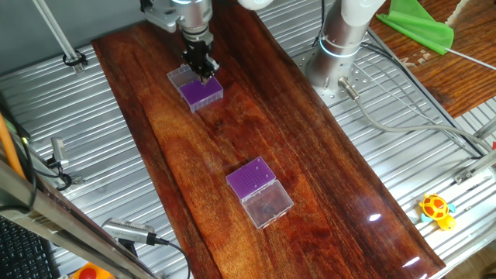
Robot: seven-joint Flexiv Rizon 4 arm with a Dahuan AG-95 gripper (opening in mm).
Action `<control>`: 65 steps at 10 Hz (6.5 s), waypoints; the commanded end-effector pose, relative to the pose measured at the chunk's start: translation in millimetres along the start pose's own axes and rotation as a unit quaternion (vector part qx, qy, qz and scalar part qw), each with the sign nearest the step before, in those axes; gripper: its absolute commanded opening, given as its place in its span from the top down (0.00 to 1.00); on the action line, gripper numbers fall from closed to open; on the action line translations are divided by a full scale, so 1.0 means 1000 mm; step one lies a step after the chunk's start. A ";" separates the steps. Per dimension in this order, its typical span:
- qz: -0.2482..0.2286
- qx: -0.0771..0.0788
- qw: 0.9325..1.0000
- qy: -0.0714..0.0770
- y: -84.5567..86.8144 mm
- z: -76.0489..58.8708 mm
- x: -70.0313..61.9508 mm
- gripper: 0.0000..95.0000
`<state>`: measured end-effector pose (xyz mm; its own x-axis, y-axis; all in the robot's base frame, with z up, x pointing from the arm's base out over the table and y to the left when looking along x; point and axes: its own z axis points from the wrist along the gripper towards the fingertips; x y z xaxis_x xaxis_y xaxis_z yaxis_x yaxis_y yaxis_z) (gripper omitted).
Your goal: Transfer all small pipette tips from one holder to another
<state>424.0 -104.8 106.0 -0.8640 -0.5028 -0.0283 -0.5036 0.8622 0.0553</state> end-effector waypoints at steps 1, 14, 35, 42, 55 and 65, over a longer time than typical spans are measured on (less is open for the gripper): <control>-0.034 -0.002 0.999 0.003 -0.004 0.003 0.005 1.00; -0.052 0.003 0.999 -0.003 -0.017 0.019 0.016 1.00; -0.053 0.009 0.999 -0.007 -0.016 0.032 0.019 1.00; -0.054 0.009 0.999 -0.005 -0.016 0.036 0.019 0.80; 0.040 0.007 0.999 0.004 0.112 0.011 -0.065 0.80; -0.031 -0.018 0.999 0.029 0.124 0.015 -0.076 1.00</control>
<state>425.6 40.2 101.8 -0.8072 -0.5898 0.0243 -0.5857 0.8053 0.0926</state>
